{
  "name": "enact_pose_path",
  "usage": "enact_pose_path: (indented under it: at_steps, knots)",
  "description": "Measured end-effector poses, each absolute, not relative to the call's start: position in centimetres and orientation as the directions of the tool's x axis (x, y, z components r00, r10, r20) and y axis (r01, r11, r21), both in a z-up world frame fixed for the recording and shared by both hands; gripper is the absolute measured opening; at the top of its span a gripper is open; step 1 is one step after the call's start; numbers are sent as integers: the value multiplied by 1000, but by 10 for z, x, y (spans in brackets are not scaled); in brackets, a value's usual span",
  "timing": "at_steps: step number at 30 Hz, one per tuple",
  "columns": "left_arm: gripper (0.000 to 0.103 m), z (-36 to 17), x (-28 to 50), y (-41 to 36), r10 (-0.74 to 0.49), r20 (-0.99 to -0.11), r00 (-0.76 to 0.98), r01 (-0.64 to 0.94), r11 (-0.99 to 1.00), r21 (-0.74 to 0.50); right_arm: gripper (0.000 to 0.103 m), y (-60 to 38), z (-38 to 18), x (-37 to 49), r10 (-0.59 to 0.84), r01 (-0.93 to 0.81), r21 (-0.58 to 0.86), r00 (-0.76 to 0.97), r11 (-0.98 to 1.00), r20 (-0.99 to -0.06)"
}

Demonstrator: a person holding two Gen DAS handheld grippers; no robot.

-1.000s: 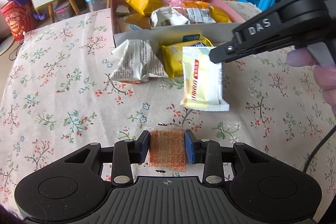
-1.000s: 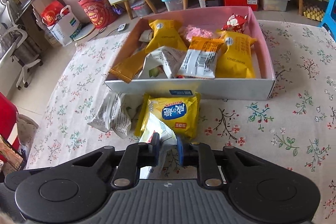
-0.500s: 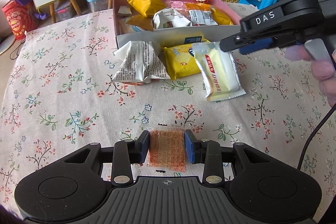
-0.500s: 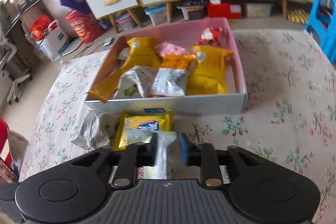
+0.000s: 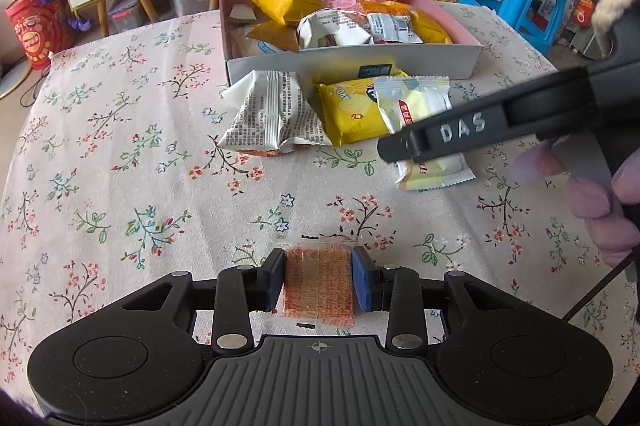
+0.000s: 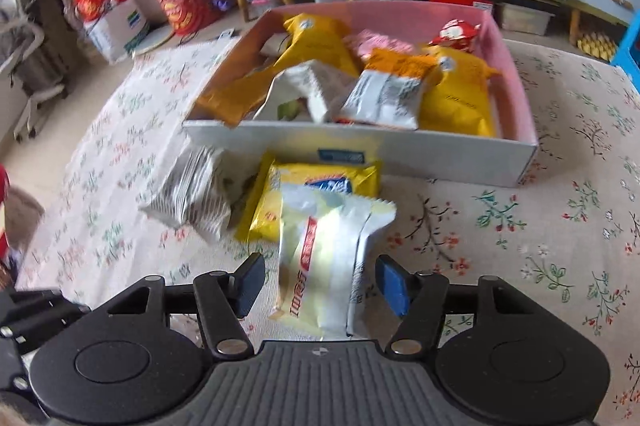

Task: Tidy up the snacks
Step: 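Lift both held snacks and carry them over the box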

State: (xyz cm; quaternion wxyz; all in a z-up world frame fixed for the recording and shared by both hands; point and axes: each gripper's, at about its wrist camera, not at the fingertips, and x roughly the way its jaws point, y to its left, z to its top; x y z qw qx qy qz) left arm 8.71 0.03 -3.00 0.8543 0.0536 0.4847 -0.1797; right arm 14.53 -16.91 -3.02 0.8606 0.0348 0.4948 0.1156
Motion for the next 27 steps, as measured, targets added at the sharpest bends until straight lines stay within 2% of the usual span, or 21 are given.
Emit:
enact_pose_path:
  at_steps: [2, 5, 8, 27]
  knots:
    - [33, -30, 87, 1, -254, -847, 466, 357, 930, -83, 47, -168, -32, 145, 226, -169, 163, 481, 972, -847]
    - [33, -30, 88, 0, -253, -846, 468, 356, 931, -81, 37, -169, -32, 143, 213, -179, 141, 491, 974, -845]
    - [33, -29, 88, 0, -252, -846, 470, 356, 931, -80, 34, -174, -32, 142, 215, -168, 150, 492, 974, -844]
    - [33, -10, 96, -6, -258, -812, 523, 342, 937, -77, 33, -204, -1, 133, 247, -122, 215, 525, 969, -815]
